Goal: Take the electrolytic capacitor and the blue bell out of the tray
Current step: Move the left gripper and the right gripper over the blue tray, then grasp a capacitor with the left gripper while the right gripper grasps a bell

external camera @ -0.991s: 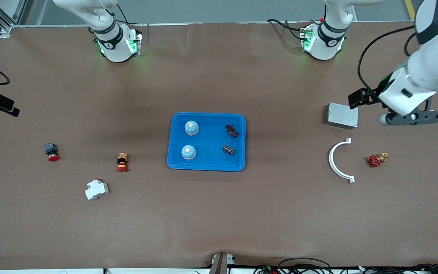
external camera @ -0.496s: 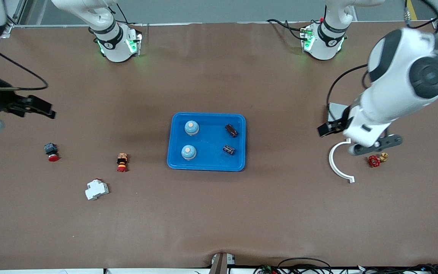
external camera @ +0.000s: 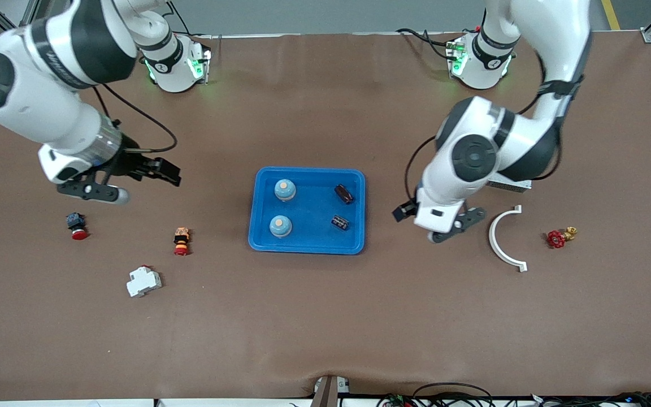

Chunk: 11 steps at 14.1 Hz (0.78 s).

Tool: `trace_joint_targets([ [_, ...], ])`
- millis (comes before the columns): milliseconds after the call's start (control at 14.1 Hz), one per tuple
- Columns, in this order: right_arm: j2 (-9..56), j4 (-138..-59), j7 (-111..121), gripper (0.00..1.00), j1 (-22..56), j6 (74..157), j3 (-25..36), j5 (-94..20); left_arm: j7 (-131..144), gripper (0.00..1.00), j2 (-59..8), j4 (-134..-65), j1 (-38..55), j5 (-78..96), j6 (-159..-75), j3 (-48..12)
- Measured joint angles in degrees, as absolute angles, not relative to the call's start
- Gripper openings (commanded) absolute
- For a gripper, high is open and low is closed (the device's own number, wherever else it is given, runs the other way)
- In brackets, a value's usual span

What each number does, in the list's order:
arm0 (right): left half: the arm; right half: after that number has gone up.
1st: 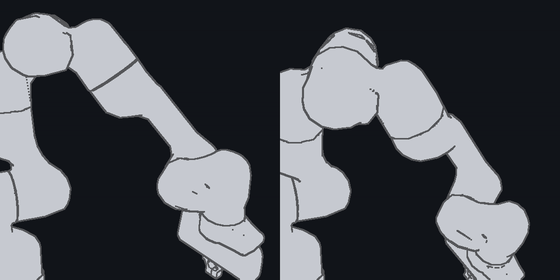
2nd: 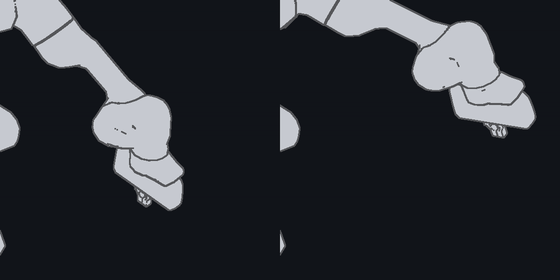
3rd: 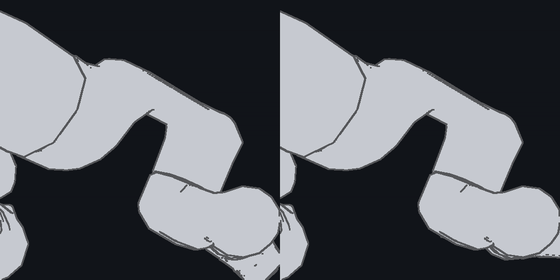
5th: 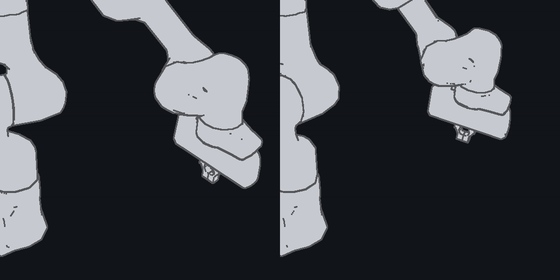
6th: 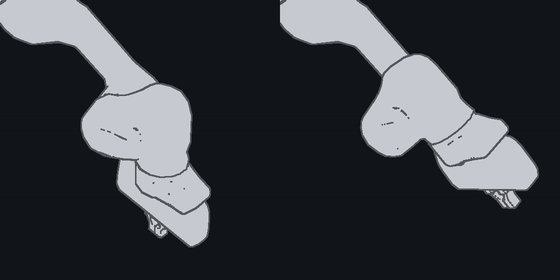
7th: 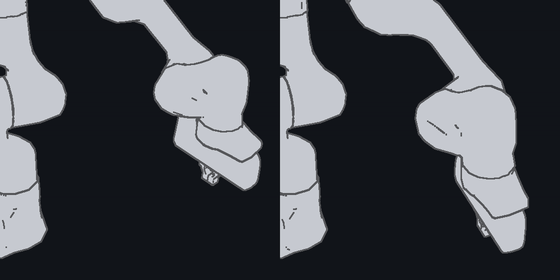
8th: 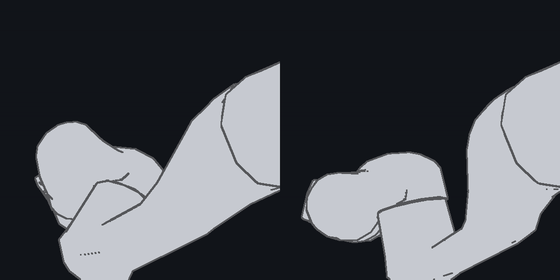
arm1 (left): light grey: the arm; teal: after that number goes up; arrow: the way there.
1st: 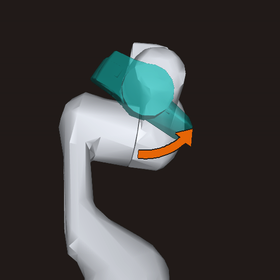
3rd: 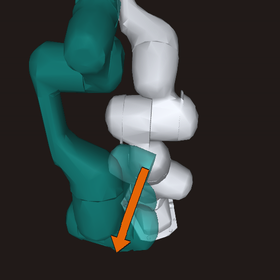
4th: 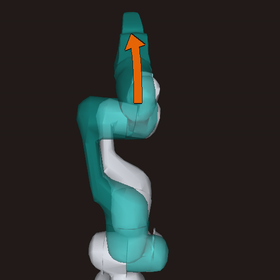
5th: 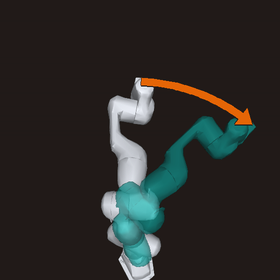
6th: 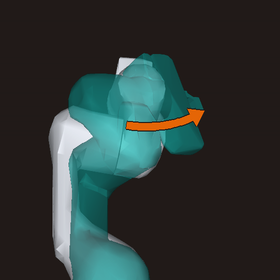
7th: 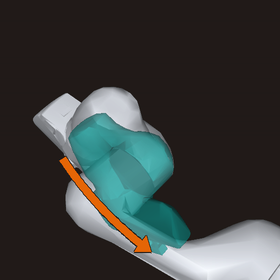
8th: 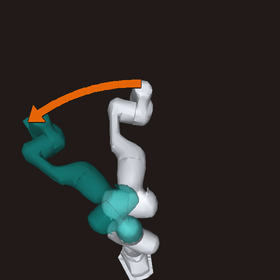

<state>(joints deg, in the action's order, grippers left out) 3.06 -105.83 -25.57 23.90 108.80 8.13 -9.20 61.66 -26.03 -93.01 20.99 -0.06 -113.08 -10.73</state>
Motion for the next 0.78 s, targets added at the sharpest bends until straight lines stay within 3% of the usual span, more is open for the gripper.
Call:
trace_joint_targets([
  [212,4.06,-110.68,-31.86,1.0,29.22,115.59,8.11,-9.02,71.23,1.0,-30.01,-93.42,25.44,-0.06,-115.9,-10.78],
  [425,9.52,-112.3,-39.9,1.0,34.14,124.59,8.09,-8.85,81.13,0.83,-33.67,-93.5,29.13,-0.06,-121.96,-10.82],
  [779,21.69,-109.03,-46.94,1.0,38.11,132.39,8.12,-8.77,91.61,0.71,-39.52,-93.49,33.59,-0.06,-131.91,-10.78],
])
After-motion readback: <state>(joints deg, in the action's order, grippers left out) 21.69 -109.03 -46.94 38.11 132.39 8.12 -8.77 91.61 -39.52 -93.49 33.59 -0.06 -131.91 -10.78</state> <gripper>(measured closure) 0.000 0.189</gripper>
